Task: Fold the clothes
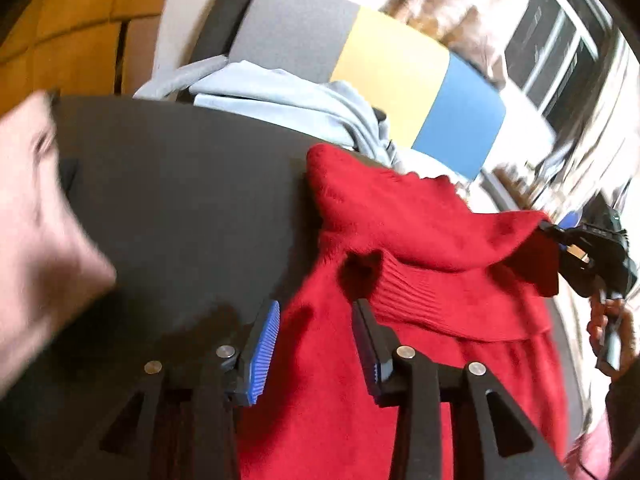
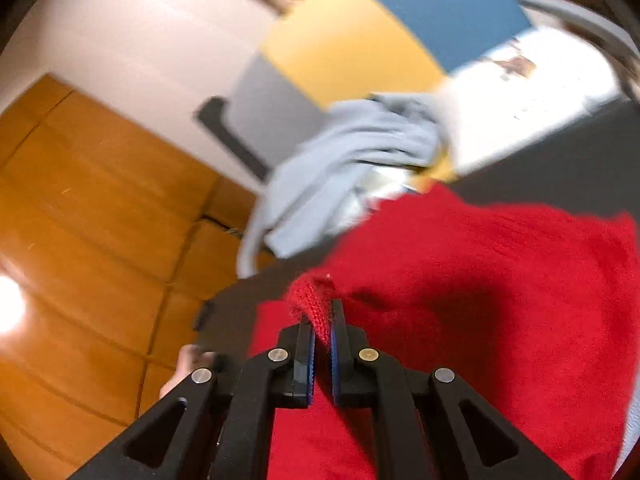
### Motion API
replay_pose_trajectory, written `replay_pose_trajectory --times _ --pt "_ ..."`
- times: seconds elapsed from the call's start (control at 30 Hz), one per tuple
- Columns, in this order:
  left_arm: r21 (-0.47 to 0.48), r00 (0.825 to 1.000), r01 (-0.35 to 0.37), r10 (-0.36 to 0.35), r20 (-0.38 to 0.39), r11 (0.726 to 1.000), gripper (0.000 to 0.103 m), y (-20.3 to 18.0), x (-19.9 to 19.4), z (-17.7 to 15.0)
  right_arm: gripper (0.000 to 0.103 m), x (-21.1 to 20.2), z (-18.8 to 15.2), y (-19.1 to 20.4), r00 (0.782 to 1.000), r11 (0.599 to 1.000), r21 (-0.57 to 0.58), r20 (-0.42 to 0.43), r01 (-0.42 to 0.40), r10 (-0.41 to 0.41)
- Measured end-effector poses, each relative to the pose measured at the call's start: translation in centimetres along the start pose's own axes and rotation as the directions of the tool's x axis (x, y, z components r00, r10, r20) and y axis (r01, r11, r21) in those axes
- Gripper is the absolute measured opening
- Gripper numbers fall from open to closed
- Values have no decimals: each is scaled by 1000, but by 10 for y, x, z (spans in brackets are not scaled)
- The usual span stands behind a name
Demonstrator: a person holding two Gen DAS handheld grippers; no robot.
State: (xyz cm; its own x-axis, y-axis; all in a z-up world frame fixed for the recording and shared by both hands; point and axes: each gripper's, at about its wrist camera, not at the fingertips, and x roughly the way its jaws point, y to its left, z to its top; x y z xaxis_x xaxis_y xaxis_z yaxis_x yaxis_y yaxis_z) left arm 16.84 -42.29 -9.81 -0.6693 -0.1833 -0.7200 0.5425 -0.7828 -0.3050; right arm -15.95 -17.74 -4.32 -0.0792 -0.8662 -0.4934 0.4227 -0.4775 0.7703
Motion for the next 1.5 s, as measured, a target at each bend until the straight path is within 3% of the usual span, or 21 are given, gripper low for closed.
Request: replay_pose_trajectory --times 0.13,0.2,0.27,0.47,0.57,0.63,0.7,0.73,0.77,0.8,0.87,0.97,1.07,1.13,1.17,1.2,1.23,1.27,1.37,1.43,1.5 --pt "128 997 -78 81 -18 989 38 -17 18 11 21 -5 -5 -40 999 993 106 25 -44 42" --pt "187 992 -125 130 -11 974 38 -21 25 15 46 -19 -9 -44 997 992 115 60 -61 54" --pt "242 985 -168 175 -8 956 38 -24 33 19 59 -42 -15 -46 996 996 84 86 -41 34" --pt "436 964 -251 264 31 864 38 -43 50 21 64 -71 -38 -38 995 990 -99 23 98 -96" --pt "500 959 -267 281 49 824 38 -48 56 20 67 -56 -43 -18 977 940 -274 -8 205 -215" --pt "501 958 -269 280 54 823 40 -48 60 23 67 -36 -42 -2 962 890 -384 -17 245 -272" --pt "472 965 -252 257 55 845 38 -45 62 30 63 -11 -40 11 934 818 -488 -14 304 -356" --pt "448 970 -237 239 53 862 33 -42 62 33 55 4 -40 14 909 772 -536 -18 342 -415" --pt "410 973 -224 228 39 884 26 -36 63 38 24 18 -40 18 881 721 -581 -18 376 -474" --pt "371 976 -211 217 26 904 24 -30 64 42 9 27 -41 24 848 648 -637 18 418 -529" --pt "295 982 -184 190 6 938 19 -17 64 48 9 32 -43 43 772 440 -742 163 506 -615" --pt "226 991 -127 134 -14 966 19 -5 60 47 9 7 -44 78 688 189 -751 433 633 -582" --pt "208 993 -114 118 -6 971 16 1 51 38 11 -14 -68 89 648 35 -747 553 664 -524" --pt "159 994 -104 110 -25 982 15 14 47 32 12 -8 -86 67 598 -67 -752 572 655 -561" --pt "117 994 -93 98 -41 989 15 22 44 29 23 -2 -95 52 567 -118 -757 573 642 -591" --pt "76 995 -82 86 -57 994 15 31 41 27 51 3 -101 35 533 -146 -763 560 629 -634" --pt "34 995 -69 71 -70 997 15 39 38 24 64 7 -106 16 494 -152 -771 532 618 -688" --pt "-3 997 -39 39 -72 999 18 46 34 22 69 5 -107 2 489 -101 -775 488 624 -723" --pt "-86 997 67 -71 -44 994 24 60 11 16 71 -24 -103 -8 579 170 -720 371 673 -726" --pt "-123 990 134 -140 -34 983 26 60 3 14 73 -47 -98 -7 669 344 -670 309 658 -676" --pt "-103 989 140 -143 -29 985 26 49 0 16 78 -59 -96 -2 737 433 -659 287 616 -612"
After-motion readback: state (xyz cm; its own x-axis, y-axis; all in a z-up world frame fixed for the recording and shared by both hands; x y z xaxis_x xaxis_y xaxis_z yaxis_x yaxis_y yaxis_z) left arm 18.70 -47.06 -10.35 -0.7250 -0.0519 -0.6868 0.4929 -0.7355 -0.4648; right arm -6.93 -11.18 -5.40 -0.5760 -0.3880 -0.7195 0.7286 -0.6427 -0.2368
